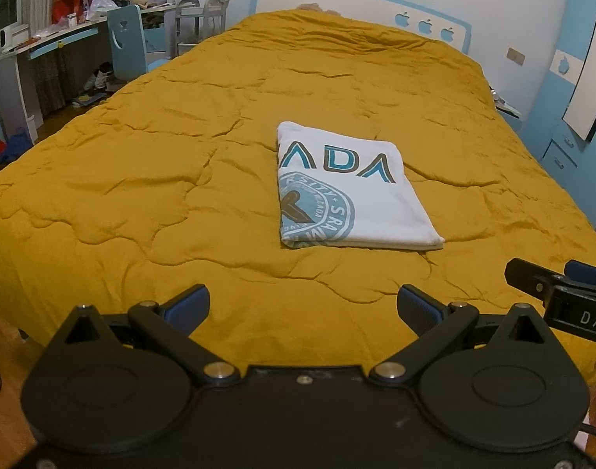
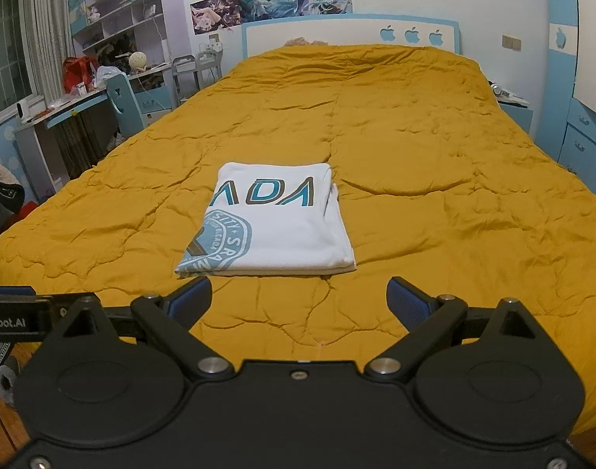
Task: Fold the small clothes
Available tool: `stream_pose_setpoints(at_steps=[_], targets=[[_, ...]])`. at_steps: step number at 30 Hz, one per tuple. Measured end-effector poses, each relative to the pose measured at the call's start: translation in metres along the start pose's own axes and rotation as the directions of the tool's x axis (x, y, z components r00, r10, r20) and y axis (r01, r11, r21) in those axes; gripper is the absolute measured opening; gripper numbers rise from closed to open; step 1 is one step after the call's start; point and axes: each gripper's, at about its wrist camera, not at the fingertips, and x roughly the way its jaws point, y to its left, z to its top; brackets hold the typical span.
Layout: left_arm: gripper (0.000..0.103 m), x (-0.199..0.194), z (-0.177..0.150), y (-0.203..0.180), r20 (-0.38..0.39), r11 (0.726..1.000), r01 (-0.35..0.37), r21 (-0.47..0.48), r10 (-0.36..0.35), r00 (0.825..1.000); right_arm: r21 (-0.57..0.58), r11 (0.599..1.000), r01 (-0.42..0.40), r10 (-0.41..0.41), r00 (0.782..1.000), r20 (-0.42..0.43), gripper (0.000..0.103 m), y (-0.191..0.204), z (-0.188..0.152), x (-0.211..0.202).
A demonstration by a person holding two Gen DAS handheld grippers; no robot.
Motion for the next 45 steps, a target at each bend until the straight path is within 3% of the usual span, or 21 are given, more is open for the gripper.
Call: stream_pose_setpoints(at_steps=[45], targets=[[0.103,-0.0008,-0.0041,-0.0026,0.004,0.999,-0.031,0.009,0.031,1.000,-0.013,1.000,0.003,-0.003,1.000,-0.007,0.097,0.0004,0.0009,-0.0015]])
